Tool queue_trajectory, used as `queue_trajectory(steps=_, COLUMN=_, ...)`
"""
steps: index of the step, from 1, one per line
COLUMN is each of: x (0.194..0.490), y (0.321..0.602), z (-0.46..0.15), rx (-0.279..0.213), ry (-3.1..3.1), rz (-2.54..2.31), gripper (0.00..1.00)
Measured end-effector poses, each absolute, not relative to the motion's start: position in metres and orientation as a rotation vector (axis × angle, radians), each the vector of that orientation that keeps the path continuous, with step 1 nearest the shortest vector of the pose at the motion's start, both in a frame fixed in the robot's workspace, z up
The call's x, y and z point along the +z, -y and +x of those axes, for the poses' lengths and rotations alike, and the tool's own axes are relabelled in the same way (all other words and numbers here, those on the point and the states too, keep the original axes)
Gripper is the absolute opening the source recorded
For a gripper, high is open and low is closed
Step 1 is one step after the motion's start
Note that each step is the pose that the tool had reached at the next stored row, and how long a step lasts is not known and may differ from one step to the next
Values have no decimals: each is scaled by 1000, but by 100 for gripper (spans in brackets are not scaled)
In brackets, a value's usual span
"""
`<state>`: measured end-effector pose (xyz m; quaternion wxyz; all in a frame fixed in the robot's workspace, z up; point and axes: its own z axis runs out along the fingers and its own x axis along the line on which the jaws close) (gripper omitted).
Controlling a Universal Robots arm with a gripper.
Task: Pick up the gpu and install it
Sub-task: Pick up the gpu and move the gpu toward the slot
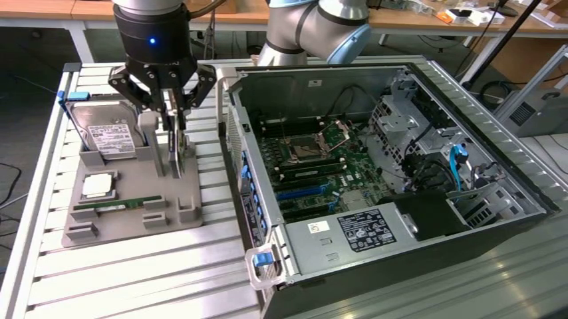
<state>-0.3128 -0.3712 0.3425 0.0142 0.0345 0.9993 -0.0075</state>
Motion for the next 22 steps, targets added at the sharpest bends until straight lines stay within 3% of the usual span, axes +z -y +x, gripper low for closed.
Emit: queue_trajectory(steps=22, x=349, y=371, z=-313, rx=-23, ry=-3111, rz=107, gripper=27)
